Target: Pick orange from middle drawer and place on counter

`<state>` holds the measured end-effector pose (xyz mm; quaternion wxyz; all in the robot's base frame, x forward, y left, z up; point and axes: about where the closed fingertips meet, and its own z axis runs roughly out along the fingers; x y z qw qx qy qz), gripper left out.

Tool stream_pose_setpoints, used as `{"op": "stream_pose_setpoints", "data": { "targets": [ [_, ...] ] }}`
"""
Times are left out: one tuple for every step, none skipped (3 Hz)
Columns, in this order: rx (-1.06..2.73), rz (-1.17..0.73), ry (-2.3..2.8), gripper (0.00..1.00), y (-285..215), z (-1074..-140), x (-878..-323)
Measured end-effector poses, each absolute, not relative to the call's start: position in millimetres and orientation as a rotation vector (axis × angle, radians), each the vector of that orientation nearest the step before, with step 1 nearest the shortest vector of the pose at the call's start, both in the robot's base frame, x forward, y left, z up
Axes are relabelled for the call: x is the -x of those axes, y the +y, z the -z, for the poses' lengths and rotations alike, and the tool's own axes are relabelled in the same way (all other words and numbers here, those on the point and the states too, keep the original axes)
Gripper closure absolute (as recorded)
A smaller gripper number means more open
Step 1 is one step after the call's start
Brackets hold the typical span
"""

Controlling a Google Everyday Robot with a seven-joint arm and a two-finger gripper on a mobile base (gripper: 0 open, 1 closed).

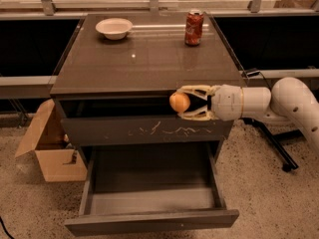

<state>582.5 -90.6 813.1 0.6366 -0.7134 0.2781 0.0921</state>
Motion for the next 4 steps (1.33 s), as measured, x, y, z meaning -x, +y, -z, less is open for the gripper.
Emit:
{"op": "stream_pose_setpoints", "data": {
  "targets": [
    [1.544, -0.190, 0.659, 1.00, -102.3, -836.1, -590.0],
    [1.434, -0.196, 0.713, 1.00, -125.0, -868.1, -596.5],
    [1.340, -0.286, 0.801, 1.00, -144.7, -889.9, -609.7],
    [1.333, -0.294, 0.808, 1.00, -142.6, -890.7, -610.6]
  ]
}}
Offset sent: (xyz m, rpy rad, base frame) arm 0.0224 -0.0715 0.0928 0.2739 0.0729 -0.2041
